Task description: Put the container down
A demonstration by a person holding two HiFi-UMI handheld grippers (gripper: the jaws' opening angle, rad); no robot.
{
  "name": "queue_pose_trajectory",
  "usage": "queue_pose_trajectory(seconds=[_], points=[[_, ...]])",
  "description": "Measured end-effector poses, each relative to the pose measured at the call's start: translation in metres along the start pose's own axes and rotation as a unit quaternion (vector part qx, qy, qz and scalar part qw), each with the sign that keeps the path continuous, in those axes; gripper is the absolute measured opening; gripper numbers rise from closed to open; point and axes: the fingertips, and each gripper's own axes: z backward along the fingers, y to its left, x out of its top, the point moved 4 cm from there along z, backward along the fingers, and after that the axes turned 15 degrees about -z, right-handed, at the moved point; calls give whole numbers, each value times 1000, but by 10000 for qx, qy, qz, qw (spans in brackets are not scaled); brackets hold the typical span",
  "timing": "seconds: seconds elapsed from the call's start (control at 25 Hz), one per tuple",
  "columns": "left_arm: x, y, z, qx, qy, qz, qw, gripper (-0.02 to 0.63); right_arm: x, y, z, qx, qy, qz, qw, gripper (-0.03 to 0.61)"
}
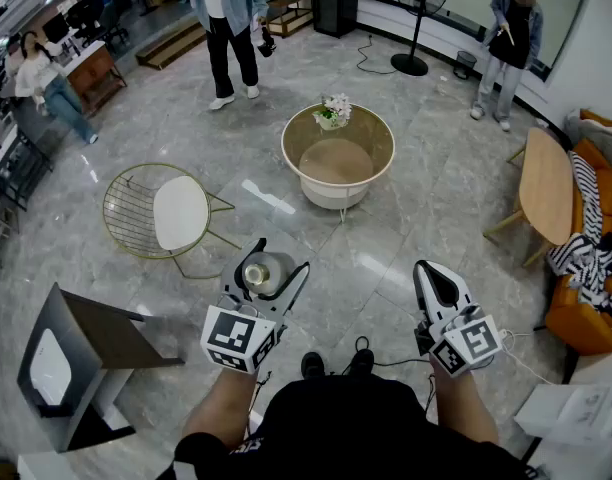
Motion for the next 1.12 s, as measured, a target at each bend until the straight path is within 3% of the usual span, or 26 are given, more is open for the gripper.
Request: queue_pose_trajectory(seconds=[0.64, 0.84, 1.12], points=[[12, -40, -36, -80, 184, -31, 9998, 333, 13, -41, 22, 113, -30, -53, 9999, 11], [23, -61, -50, -60, 192, -16, 9998, 333, 20, -62, 38, -12, 65, 334, 9994, 12], [36, -89, -63, 90, 264, -19, 9996, 333, 29, -83, 60, 300, 53, 263, 9992, 14]])
